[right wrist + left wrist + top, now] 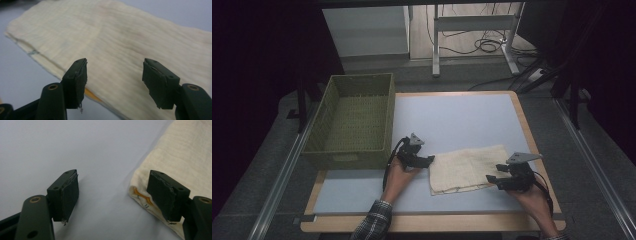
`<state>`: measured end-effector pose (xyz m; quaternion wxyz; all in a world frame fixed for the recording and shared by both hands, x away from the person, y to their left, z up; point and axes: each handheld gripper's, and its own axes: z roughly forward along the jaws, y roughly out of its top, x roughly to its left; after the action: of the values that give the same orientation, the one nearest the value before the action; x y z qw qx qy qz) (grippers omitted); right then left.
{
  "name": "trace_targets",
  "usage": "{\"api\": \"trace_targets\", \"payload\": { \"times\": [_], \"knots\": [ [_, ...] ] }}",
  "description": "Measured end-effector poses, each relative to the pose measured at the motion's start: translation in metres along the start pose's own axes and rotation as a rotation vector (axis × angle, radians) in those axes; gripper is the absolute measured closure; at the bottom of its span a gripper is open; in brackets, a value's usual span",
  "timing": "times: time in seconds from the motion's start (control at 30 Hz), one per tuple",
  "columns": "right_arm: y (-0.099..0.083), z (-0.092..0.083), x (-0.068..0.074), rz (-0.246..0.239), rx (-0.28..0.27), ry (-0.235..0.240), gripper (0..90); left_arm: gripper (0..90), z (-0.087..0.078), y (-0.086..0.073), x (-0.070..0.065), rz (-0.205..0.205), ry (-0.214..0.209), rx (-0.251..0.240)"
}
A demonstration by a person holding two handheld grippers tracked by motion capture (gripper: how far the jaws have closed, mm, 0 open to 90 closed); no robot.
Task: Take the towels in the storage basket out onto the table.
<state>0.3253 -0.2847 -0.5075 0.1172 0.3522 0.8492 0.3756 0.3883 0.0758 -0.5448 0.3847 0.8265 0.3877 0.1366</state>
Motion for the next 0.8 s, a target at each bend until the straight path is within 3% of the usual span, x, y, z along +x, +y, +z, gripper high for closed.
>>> {"api": "trace_targets", "payload": {
  "times": [0.8],
  "knots": [
    [0.041,0.065,0.086,-0.146,0.059,0.232,55.6,25.8,0.0,0.0,0.0,-0.003,0.0,0.004]
  ]
}}
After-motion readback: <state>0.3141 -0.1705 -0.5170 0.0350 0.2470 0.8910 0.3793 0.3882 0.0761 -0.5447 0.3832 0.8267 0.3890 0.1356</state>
